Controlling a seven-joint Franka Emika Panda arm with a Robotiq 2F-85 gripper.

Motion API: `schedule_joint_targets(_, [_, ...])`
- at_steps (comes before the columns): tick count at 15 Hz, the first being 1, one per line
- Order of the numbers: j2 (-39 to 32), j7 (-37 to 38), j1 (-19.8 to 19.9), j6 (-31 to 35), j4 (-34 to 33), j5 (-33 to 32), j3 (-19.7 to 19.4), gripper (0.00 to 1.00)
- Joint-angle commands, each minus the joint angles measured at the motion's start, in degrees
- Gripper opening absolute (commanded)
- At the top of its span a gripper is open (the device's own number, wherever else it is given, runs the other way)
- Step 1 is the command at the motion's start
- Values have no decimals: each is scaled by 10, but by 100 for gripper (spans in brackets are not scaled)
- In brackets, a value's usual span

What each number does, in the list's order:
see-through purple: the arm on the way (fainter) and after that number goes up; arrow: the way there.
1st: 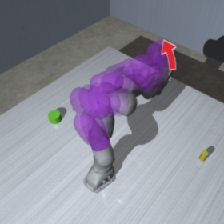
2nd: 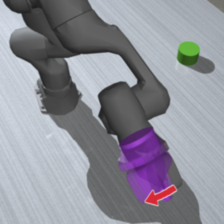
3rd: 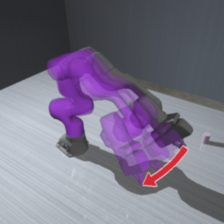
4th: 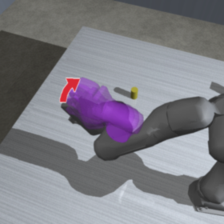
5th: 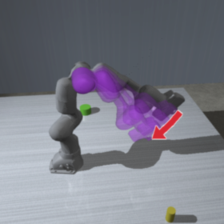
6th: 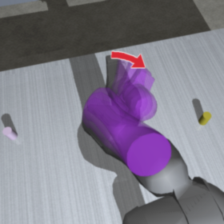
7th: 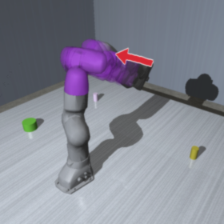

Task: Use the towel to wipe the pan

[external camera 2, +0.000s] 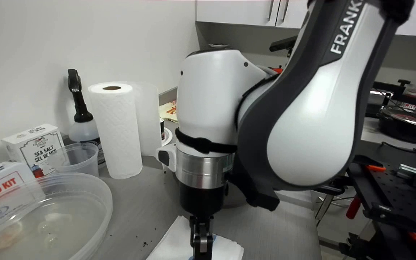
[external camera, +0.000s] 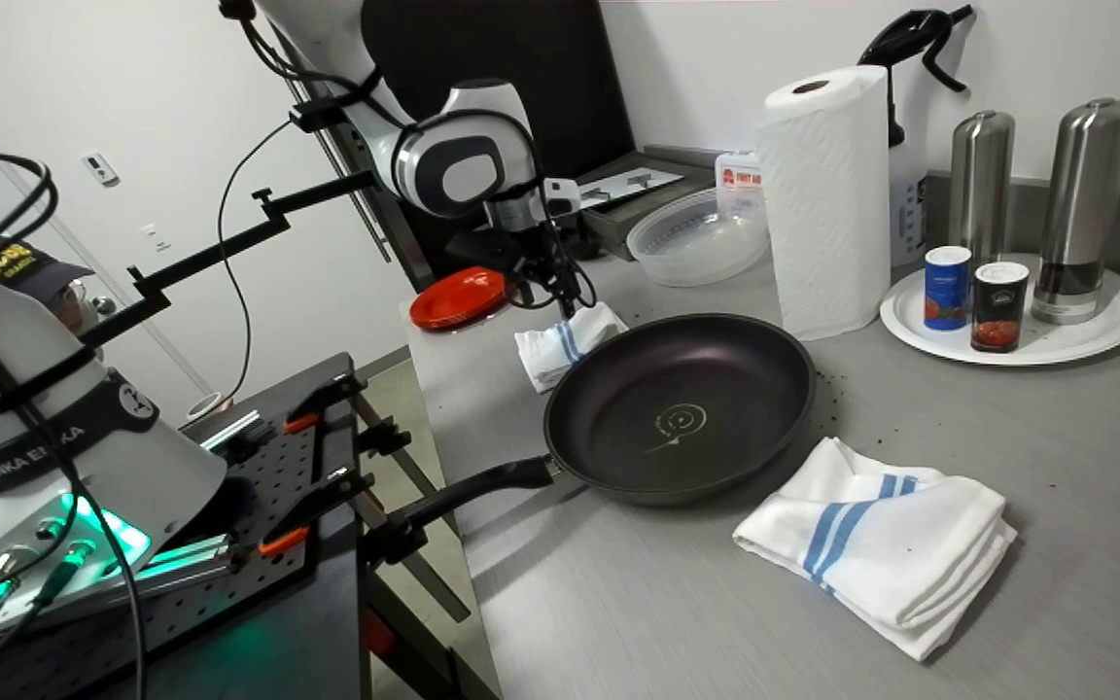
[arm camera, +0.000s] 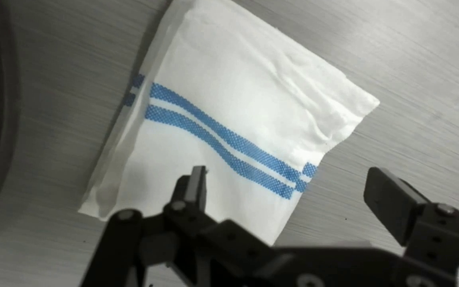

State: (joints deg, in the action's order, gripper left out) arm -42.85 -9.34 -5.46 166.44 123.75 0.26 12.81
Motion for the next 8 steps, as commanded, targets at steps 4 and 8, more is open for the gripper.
schedule_joint_targets(4, [-38, 6, -44, 71, -8, -44, -32, 100])
schedule_joint_targets(8, [-51, 11, -76, 112, -8, -67, -71, 100])
